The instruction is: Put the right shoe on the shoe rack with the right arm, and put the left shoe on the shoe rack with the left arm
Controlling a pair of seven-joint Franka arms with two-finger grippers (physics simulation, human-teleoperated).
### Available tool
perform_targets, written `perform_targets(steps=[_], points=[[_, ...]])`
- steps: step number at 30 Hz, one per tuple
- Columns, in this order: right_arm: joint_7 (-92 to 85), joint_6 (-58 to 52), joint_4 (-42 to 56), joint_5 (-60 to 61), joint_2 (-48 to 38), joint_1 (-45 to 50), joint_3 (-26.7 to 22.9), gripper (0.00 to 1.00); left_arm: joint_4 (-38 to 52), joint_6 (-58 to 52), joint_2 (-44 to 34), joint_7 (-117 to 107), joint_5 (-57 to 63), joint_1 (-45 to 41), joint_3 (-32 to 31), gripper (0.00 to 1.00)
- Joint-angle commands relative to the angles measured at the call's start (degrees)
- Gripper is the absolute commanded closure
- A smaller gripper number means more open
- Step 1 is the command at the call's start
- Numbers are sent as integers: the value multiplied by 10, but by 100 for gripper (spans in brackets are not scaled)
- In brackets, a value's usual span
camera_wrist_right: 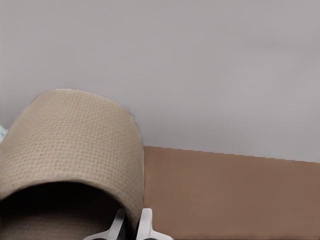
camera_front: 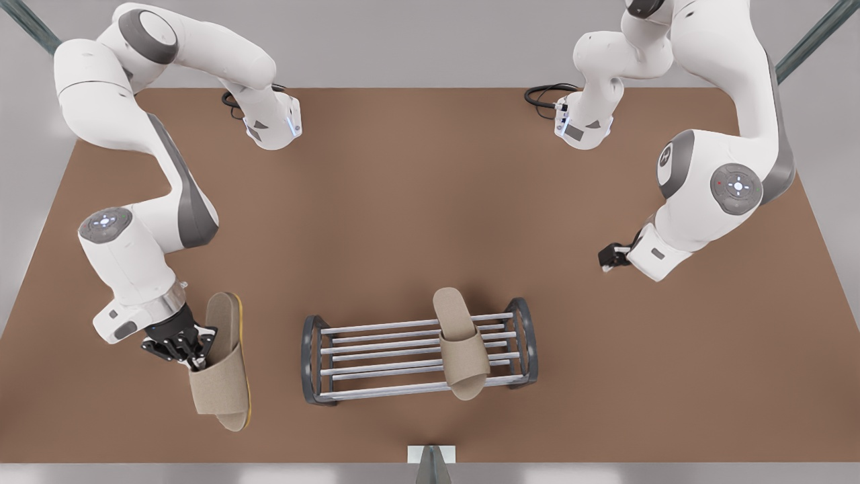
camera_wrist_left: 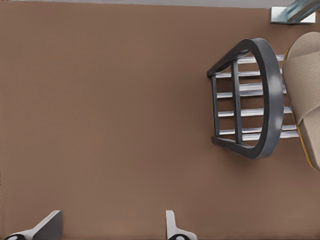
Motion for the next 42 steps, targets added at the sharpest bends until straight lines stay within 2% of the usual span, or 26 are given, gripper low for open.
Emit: perform_targets(steps=[1,3,5,14,17,18,19,30,34,36,38,40,42], points=[[112,-54,17,-6,-1,17,-3,79,1,-13,-1,134,2,-1,-1,0],[131,-78,37,-5,-1,46,-13,79,0,-14,-1,134,4,0,-1,0],[154,-110,90,-4,-1,117,-57,79,-1,-14,-1,134,4,1,0,0],[207,-122,146,-4,6,234,-112,79,-2,-27,-1,133,4,2,-1,0],[228,-116,177,-4,13,291,-151,79,-3,-27,-2,134,4,2,-1,0],[244,-115,203,-4,19,329,-187,79,-3,-27,-1,134,4,2,-1,0],[249,-116,209,-4,20,343,-199,79,-5,-27,-2,134,4,3,-1,0],[342,-110,238,-4,27,426,-205,79,-6,-45,-8,128,4,5,-1,0],[348,-69,239,-4,42,436,-206,79,-6,-47,-10,129,5,6,-1,0],[334,-43,238,-5,42,453,-244,79,-6,-46,-9,129,5,5,-1,0],[294,-7,235,-8,50,454,-251,79,-7,-44,-8,129,5,4,-1,0],[293,11,239,-9,52,488,-290,79,-6,-45,-8,129,5,4,-1,0],[298,10,239,-9,52,507,-296,79,-7,-44,-8,129,5,5,-1,0]])
